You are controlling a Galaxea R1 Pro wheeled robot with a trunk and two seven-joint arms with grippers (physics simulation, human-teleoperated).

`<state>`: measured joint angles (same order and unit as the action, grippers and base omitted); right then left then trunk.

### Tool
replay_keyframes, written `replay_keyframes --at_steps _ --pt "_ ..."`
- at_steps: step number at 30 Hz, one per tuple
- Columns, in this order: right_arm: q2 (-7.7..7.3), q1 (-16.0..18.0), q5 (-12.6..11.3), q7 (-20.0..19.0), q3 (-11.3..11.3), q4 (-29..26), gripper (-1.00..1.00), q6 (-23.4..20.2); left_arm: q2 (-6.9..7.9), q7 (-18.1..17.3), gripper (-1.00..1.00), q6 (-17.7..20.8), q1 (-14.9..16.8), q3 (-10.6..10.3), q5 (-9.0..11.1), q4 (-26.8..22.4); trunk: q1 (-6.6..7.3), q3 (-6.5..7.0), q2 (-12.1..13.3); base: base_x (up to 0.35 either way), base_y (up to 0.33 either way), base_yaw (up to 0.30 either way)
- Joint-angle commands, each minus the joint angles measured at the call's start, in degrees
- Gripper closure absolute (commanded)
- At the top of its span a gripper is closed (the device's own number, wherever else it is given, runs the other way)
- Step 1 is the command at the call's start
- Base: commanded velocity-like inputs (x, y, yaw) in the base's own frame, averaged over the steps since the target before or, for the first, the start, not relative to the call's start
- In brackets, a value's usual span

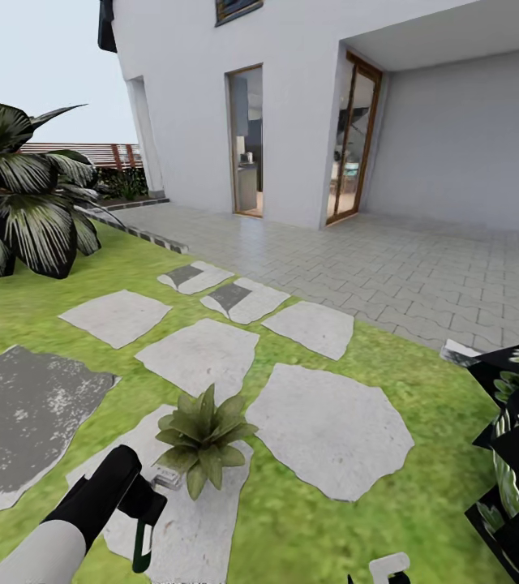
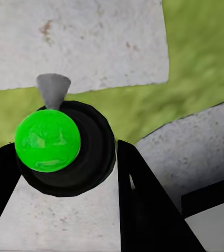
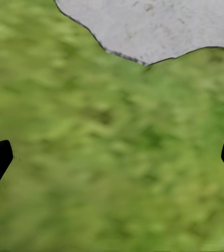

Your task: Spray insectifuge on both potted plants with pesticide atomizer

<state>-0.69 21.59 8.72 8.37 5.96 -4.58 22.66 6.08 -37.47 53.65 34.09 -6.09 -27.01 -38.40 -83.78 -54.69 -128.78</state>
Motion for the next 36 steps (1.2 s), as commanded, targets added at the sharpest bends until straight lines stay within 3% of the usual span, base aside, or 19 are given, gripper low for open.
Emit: replay_keyframes --at_steps 1,12,18,22,25,29,36 --pt "-0.01 0.0 0.4 0.6 0.5 0.0 -1.00 0.0 -0.08 -0.6 1.00 0.1 0.2 -0.5 -0.6 -0.1 0.01 -0.05 0.0 0.000 0.000 0.220" --pt "-0.01 0.0 0.4 0.6 0.5 0.1 -1.00 0.0 -2.94 -0.8 1.00 2.6 0.8 -2.1 -0.5 -0.6 0.01 -0.05 0.0 0.000 0.000 0.029" --pt "-0.01 0.0 0.5 0.6 0.5 0.1 -1.00 0.0 -2.40 -0.9 1.00 2.1 0.0 -7.3 -0.4 0.0 0.01 -0.05 0.0 0.000 0.000 0.000" --pt "-0.01 0.0 0.5 0.6 0.5 0.1 -1.00 0.0 -1.87 -2.2 1.00 2.0 -0.1 -7.7 -0.3 0.1 0.01 -0.05 0.0 0.000 0.000 0.000" --pt "-0.01 0.0 0.5 0.6 0.5 0.1 -1.00 0.0 -1.15 -5.8 1.00 2.0 0.5 -7.7 -0.7 0.1 0.01 -0.05 0.0 0.000 0.000 0.000" --pt "-0.01 0.0 0.5 0.6 0.5 0.1 -1.00 0.0 -1.20 -7.2 1.00 2.4 1.2 -7.7 -0.8 -0.6 0.01 -0.05 0.0 0.000 0.000 0.000" --pt "-0.03 0.0 0.5 0.6 0.5 0.1 -1.00 -0.1 -1.72 -8.2 1.00 3.1 7.3 -8.6 -0.6 -0.1 0.01 -0.05 0.0 0.000 0.000 0.000"
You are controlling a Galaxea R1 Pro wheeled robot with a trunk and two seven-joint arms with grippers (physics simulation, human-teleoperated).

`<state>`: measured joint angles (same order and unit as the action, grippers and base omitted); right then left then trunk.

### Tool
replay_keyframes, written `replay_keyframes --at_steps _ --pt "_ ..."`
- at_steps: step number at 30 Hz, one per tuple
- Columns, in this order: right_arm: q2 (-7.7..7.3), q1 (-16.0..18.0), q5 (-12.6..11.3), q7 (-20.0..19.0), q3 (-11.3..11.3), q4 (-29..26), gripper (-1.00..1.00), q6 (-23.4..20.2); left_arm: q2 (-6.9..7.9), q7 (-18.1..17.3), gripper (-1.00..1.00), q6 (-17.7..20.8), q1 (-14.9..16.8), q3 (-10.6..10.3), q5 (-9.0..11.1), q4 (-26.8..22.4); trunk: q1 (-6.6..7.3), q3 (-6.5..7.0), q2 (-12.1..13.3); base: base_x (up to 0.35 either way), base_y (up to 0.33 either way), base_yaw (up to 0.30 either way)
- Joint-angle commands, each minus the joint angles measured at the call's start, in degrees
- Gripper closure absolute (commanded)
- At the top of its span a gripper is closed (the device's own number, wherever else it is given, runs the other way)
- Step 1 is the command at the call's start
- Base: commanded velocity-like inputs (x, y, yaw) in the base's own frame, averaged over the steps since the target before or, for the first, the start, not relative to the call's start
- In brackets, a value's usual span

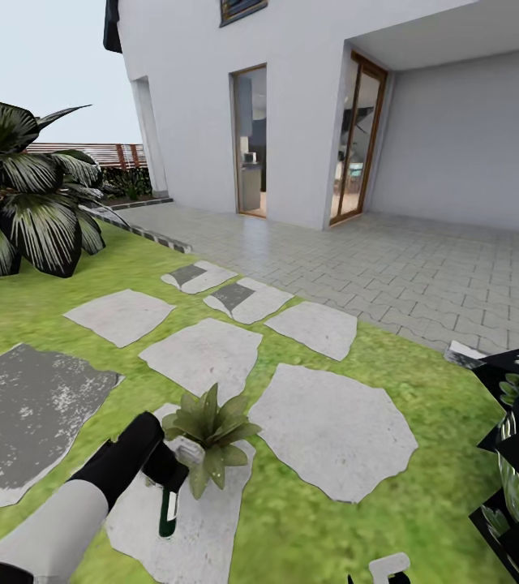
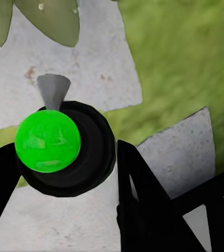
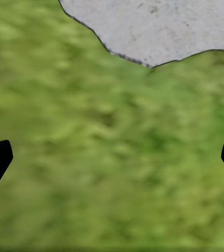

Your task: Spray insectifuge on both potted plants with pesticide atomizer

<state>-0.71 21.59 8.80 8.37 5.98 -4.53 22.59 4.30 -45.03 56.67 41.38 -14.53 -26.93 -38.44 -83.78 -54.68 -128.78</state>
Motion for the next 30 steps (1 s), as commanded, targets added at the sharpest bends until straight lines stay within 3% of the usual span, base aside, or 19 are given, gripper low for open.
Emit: replay_keyframes --at_steps 1,4,7,13,18,24,27,30 --pt "-0.02 0.0 0.4 0.6 0.5 0.1 -1.00 0.0 0.19 -1.5 1.00 0.1 0.7 -0.7 -0.6 -0.1 0.01 -0.06 0.0 0.000 0.000 0.000" --pt "-0.01 0.0 0.4 0.6 0.5 0.1 -1.00 0.0 0.75 -5.6 1.00 0.1 2.4 -2.5 -0.7 0.1 0.01 -0.06 0.0 0.000 0.000 0.000" --pt "-0.03 0.0 0.4 0.6 0.5 0.1 -1.00 0.0 1.48 -7.3 1.00 0.1 2.8 -3.4 -2.1 0.4 0.01 -0.06 0.0 0.000 0.000 0.000" --pt "-0.08 0.0 0.5 0.6 0.5 0.1 -1.00 0.0 3.48 -7.8 1.00 -0.6 2.3 -3.6 -3.6 5.7 0.01 -0.06 0.0 0.000 0.000 0.000" --pt "-0.08 0.0 0.5 0.6 0.5 0.1 -1.00 0.0 4.07 -7.8 1.00 -1.0 2.0 -3.8 -3.9 8.9 0.01 -0.06 0.0 0.000 0.000 0.000" --pt "-0.08 0.0 0.5 0.6 0.5 0.1 -1.00 0.0 3.18 -7.7 1.00 -1.2 1.9 -3.5 -3.9 9.3 0.01 -0.06 0.0 0.000 0.000 0.000" --pt "-0.08 0.0 0.5 0.6 0.5 0.1 -1.00 0.0 0.59 -7.7 1.00 -1.0 2.6 -3.6 -3.9 8.2 0.01 -0.06 0.0 0.000 0.000 0.000" --pt "-0.08 0.0 0.5 0.6 0.5 0.1 -1.00 0.0 0.25 -7.7 1.00 -1.0 2.8 -3.6 -4.0 8.2 0.01 -0.06 0.0 0.000 0.000 0.000"
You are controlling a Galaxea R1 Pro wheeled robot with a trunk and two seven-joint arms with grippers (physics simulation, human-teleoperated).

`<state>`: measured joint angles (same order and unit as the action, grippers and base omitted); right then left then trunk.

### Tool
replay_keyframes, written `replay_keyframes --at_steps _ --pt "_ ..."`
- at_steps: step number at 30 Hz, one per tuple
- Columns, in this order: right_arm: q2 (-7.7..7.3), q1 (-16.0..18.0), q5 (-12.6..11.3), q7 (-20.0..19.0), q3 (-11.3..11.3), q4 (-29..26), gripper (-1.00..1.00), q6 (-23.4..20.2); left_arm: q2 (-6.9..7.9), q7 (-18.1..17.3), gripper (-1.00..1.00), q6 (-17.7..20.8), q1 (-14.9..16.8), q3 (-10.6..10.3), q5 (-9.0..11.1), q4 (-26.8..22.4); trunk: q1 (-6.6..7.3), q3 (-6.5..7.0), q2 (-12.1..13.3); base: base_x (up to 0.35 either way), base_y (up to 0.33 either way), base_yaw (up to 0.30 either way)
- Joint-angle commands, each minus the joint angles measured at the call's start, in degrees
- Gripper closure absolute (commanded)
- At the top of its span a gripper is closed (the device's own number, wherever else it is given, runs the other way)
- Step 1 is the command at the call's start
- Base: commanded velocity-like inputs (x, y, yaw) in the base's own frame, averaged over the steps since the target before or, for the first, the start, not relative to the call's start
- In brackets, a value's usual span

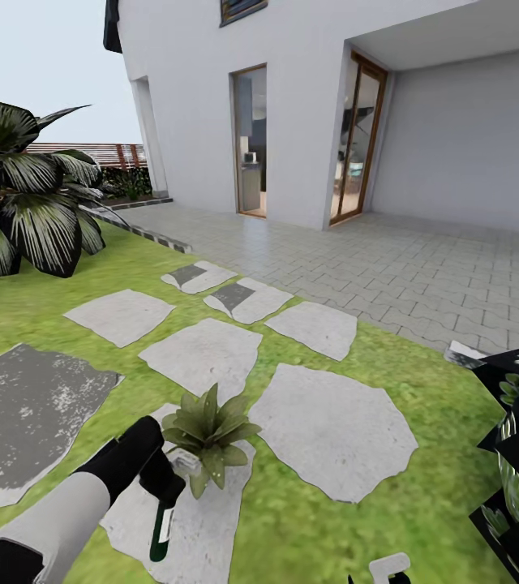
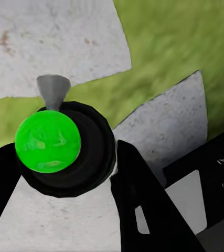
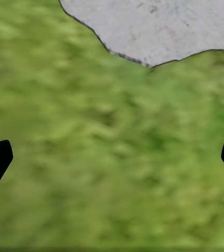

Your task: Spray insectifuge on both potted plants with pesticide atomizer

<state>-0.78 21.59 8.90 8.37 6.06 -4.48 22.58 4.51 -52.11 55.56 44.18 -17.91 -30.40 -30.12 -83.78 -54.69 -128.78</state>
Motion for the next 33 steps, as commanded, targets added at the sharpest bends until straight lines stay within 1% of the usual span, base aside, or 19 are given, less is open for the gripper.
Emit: replay_keyframes --at_steps 1,3,7,10,12,16,20,22,23,26,27,31,33 --pt "-0.01 0.0 0.4 0.6 0.4 0.0 -1.00 0.0 0.21 -0.6 1.00 0.0 0.0 -0.2 -0.5 0.0 0.01 -0.05 0.0 0.000 0.000 0.000" --pt "-0.01 0.0 0.4 0.6 0.4 0.1 -1.00 0.0 0.85 -0.6 1.00 0.0 -0.4 -0.2 -0.5 0.5 0.01 -0.05 0.0 0.000 0.000 0.000" --pt "0.00 0.0 0.4 0.6 0.4 0.1 -1.00 0.0 3.51 -0.7 1.00 -0.2 -0.7 -0.4 -0.5 0.9 0.01 -0.05 0.0 0.000 0.000 0.000" --pt "-0.01 0.0 0.4 0.6 0.4 0.1 -1.00 0.0 3.35 -0.7 1.00 -0.2 -0.8 -0.4 -0.4 0.7 0.01 -0.05 0.0 0.000 0.000 0.000" --pt "0.00 0.0 0.4 0.6 0.4 0.1 -1.00 0.0 2.66 -0.8 1.00 -0.1 -0.1 -0.2 -0.2 0.1 0.01 -0.05 0.0 0.000 0.000 0.000" --pt "-0.01 0.0 0.4 0.6 0.4 0.1 -1.00 0.0 2.11 -1.6 1.00 0.1 0.3 -0.2 -0.2 -0.1 0.01 -0.05 0.0 0.000 0.000 0.000" --pt "-0.01 0.0 0.4 0.6 0.4 0.1 -1.00 0.0 2.59 -5.6 1.00 0.1 1.3 -0.7 -0.5 -0.2 0.01 -0.05 0.0 0.000 0.000 0.000" --pt "0.01 0.0 0.4 0.6 0.4 0.1 -1.00 0.0 2.80 -7.5 1.00 0.1 2.2 -1.6 -1.3 -0.2 0.01 -0.05 0.0 0.000 0.000 0.000" --pt "0.00 0.0 0.4 0.6 0.4 0.1 -1.00 0.0 2.82 -8.8 1.00 0.1 2.9 -2.3 -2.0 -0.2 0.01 -0.05 0.0 0.000 0.000 0.000" --pt "0.00 0.0 0.4 0.6 0.4 0.1 -1.00 0.0 2.46 -11.1 1.00 0.1 4.4 -2.9 -3.9 -0.2 0.01 -0.05 0.0 0.000 0.000 0.000" --pt "0.00 0.0 0.4 0.6 0.4 0.1 -1.00 0.0 2.23 -11.9 1.00 0.2 5.5 -3.1 -4.8 -0.2 0.01 -0.05 0.0 0.000 0.000 0.000" --pt "-0.01 0.0 0.4 0.6 0.4 0.1 -1.00 0.0 2.10 -13.8 1.00 0.2 8.0 -3.2 -5.6 -0.1 0.01 -0.05 0.0 0.000 0.000 0.000" --pt "0.03 0.0 0.4 0.6 0.4 0.1 -1.00 0.0 2.32 -16.0 1.00 0.2 9.5 -3.3 -5.7 0.0 0.01 -0.05 0.0 0.000 0.000 0.000"
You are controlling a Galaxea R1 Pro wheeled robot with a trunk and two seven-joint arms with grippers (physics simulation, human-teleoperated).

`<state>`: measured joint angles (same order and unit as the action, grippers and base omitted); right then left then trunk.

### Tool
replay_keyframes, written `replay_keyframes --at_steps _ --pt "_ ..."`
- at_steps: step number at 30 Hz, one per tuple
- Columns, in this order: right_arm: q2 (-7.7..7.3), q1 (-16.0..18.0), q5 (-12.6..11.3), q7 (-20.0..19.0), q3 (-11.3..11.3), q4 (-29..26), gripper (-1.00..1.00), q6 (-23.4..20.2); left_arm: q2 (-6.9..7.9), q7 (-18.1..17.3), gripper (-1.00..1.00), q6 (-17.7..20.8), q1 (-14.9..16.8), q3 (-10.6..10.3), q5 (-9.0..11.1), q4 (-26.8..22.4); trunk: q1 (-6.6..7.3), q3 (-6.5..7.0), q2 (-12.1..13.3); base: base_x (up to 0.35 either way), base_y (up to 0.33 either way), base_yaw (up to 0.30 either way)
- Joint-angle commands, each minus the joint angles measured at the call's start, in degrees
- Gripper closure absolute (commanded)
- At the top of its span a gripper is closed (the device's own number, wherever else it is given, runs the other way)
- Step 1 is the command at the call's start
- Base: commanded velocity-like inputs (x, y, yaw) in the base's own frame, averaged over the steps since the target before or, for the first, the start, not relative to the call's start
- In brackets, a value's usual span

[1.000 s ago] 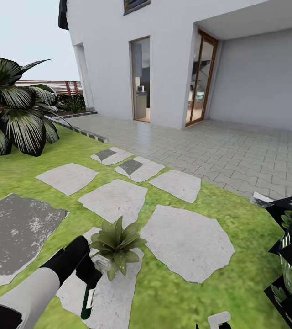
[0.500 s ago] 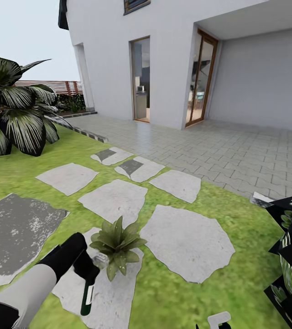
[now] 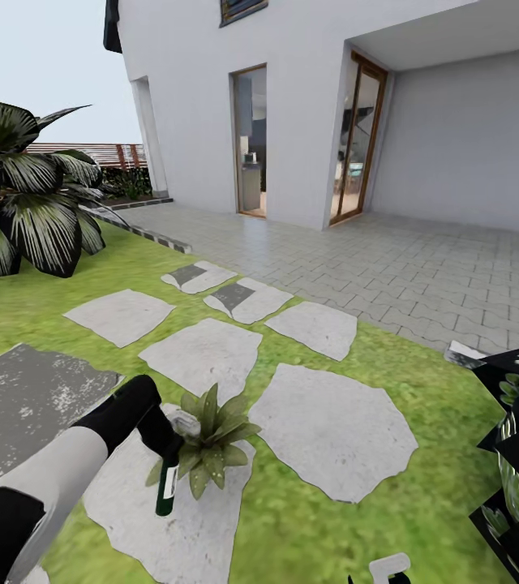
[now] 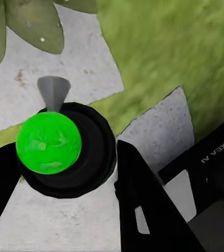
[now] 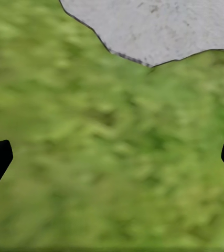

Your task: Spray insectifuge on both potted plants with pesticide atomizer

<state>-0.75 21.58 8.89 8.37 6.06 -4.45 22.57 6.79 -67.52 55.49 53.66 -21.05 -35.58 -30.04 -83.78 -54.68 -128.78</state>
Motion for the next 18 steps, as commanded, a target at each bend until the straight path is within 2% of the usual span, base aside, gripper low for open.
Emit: replay_keyframes --at_steps 1,5,7,10,15,18 --pt "0.00 0.0 0.4 0.6 0.4 0.1 -1.00 0.0 0.07 -1.3 1.00 0.3 0.2 -0.3 -0.6 -0.1 0.01 -0.06 0.0 0.000 0.000 0.000" --pt "-0.03 0.0 0.4 0.6 0.4 0.1 -1.00 0.0 -0.20 -4.0 1.00 0.3 0.7 -3.1 -1.9 -0.1 0.01 -0.06 0.0 0.000 0.000 0.000" --pt "-0.04 0.0 0.4 0.6 0.4 0.1 -1.00 0.0 -0.25 -5.4 1.00 0.3 0.8 -3.7 -2.2 -0.1 0.01 -0.06 0.0 0.000 0.000 0.000" --pt "-0.02 0.0 0.4 0.6 0.4 0.1 -1.00 0.0 -0.53 -7.0 1.00 0.3 1.0 -4.0 -2.5 -0.3 0.01 -0.06 0.0 0.000 0.000 0.000" --pt "0.01 0.0 0.4 0.6 0.4 0.0 -1.00 0.0 -2.77 -7.6 1.00 0.3 2.4 -4.1 -2.7 -0.3 0.01 -0.06 0.0 0.000 0.000 0.000" --pt "0.02 0.0 0.4 0.6 0.4 0.0 -1.00 0.0 -3.20 -7.8 1.00 0.3 2.6 -4.1 -2.8 -0.3 0.01 -0.06 0.0 0.000 0.000 0.000"
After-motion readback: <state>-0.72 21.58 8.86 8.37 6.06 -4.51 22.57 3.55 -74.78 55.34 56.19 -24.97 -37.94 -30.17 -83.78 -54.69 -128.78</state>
